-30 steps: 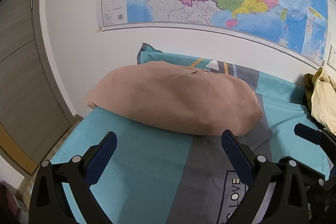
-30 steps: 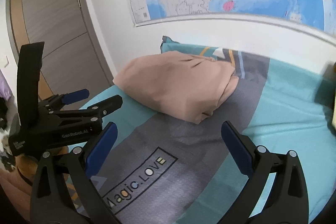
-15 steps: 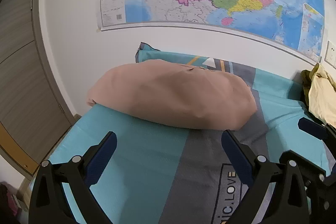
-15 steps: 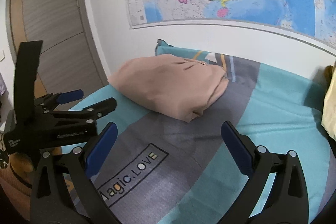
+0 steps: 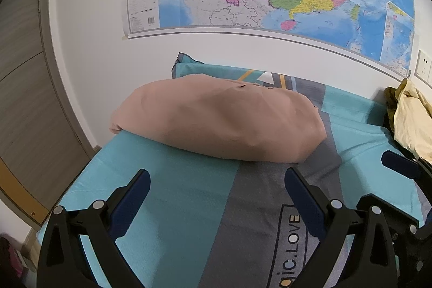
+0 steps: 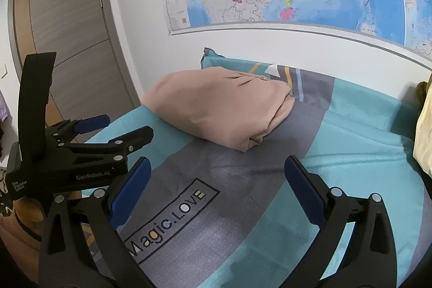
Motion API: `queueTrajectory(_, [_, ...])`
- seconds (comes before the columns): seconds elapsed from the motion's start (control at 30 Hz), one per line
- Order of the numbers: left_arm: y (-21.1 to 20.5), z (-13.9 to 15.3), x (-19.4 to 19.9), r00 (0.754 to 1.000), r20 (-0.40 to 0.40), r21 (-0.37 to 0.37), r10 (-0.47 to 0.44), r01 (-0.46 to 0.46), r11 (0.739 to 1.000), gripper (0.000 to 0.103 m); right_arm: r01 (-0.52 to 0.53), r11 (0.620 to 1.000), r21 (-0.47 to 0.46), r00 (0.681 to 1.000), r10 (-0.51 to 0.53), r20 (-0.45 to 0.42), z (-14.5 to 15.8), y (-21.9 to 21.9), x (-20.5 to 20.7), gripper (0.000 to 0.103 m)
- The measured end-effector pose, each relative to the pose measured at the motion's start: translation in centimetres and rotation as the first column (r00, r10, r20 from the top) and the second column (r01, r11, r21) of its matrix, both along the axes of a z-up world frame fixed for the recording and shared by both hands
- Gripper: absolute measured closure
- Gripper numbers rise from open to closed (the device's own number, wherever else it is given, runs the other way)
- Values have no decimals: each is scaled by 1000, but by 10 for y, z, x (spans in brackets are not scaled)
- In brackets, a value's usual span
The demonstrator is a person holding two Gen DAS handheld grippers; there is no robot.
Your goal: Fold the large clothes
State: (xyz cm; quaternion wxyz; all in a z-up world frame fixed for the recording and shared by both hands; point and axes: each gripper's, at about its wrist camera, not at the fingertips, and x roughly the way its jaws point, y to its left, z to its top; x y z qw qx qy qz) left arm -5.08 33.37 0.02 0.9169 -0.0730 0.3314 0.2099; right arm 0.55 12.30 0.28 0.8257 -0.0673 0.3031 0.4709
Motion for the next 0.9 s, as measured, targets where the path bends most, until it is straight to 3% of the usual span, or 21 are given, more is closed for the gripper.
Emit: queueTrajectory(0.9, [-5, -7, -1, 1000, -17, -5, -13, 12, 1000, 7, 4, 1000, 3, 1000, -4, -18, 0, -3, -1, 6])
